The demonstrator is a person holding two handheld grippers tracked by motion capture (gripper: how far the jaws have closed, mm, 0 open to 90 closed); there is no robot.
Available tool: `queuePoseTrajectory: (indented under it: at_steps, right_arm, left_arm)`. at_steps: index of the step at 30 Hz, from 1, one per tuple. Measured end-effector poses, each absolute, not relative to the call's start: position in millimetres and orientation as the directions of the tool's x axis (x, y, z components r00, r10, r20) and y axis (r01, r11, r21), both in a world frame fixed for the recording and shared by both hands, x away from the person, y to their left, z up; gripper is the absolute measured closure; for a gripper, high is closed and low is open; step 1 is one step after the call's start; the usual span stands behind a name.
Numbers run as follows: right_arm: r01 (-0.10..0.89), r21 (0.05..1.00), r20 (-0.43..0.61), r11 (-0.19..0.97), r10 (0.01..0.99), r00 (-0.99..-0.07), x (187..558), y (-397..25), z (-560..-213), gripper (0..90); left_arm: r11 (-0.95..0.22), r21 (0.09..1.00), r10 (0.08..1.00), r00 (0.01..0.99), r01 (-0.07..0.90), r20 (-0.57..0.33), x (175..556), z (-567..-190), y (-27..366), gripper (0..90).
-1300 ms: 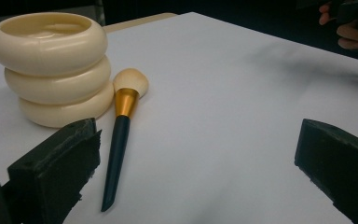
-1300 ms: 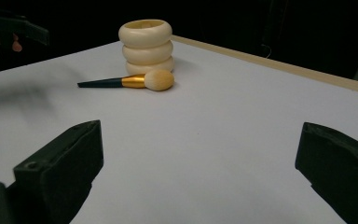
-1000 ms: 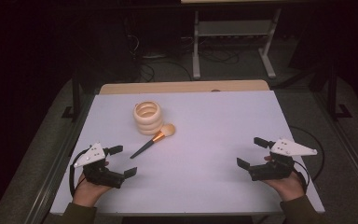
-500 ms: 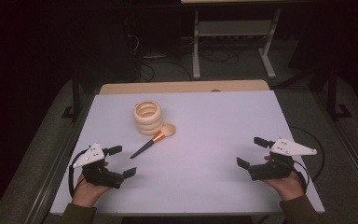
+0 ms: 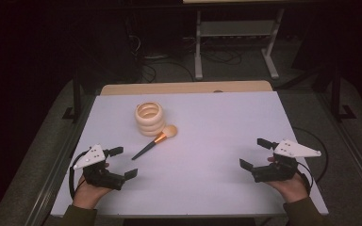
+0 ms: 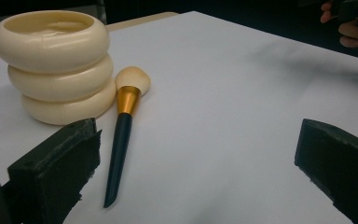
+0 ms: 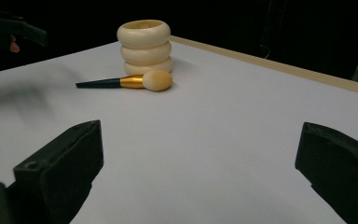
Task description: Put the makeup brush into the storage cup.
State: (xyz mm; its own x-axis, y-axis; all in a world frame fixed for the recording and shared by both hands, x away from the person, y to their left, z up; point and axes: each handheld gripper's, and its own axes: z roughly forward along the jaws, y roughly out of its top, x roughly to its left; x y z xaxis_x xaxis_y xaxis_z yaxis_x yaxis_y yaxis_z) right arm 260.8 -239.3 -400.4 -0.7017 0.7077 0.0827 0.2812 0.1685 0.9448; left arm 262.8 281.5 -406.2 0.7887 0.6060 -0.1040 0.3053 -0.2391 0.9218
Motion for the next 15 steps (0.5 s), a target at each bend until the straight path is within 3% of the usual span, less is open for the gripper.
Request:
queuePoseTrajectory:
  at_steps: [15]
  right_arm:
    - [0.281,0.945,0.081,0.17,0.708,-0.701,260.8,-239.2,-400.5,0.2]
  left_arm:
    - [-0.234,0.924,0.605,0.789,0.304,-0.107,262.5,-406.4,281.9,0.0]
